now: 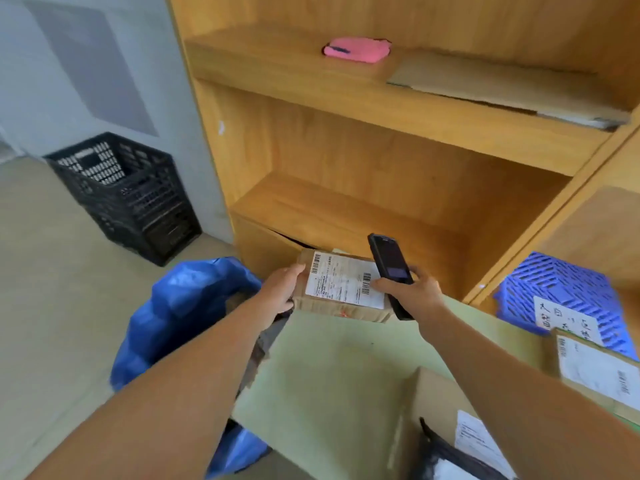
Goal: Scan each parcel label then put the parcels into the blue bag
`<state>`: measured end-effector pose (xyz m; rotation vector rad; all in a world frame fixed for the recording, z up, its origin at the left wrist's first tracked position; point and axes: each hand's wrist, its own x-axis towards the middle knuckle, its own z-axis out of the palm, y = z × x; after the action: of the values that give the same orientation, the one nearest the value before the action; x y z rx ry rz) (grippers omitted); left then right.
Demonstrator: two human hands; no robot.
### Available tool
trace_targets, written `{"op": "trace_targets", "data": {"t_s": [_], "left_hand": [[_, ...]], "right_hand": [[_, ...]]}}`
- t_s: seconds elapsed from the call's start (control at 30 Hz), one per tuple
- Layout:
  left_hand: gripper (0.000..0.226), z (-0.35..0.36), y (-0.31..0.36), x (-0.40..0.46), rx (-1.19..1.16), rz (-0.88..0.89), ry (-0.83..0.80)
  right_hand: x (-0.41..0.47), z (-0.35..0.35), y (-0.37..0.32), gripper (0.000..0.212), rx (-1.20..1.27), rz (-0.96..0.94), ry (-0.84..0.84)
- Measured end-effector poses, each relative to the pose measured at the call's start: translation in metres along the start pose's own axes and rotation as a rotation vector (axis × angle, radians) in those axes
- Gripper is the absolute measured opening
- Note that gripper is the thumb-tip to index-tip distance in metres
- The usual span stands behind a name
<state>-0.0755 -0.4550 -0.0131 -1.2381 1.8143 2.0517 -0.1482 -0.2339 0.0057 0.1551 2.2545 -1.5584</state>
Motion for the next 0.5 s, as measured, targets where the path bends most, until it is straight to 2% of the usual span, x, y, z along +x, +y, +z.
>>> {"op": "trace_targets", "data": {"t_s": [0.2, 0.27, 0.33, 0.5], "left_hand": [[0.034, -0.13, -0.016, 0.016, -0.059, 0.021, 0.246], [0.024, -0.155, -0.026, 0.013, -0.039, 0.066, 0.314], [0.025, -0.172, -0.039, 0.01, -0.029, 0.109, 0.371], [0.027, -0.209, -0.085, 0.016, -0.022, 0.054, 0.412]], "right_hand": [[-0.004, 0.126, -0.034, 0.059, -0.089, -0.069, -0.2], [-0.009, 0.159, -0.04, 0.056, -0.137, -0.094, -0.261], [-0.01, 0.187, -0.038, 0.059, -0.186, -0.112, -0.304], [-0.005, 0.251, -0.015, 0.071, -0.262, -0.062, -0.34]]}}
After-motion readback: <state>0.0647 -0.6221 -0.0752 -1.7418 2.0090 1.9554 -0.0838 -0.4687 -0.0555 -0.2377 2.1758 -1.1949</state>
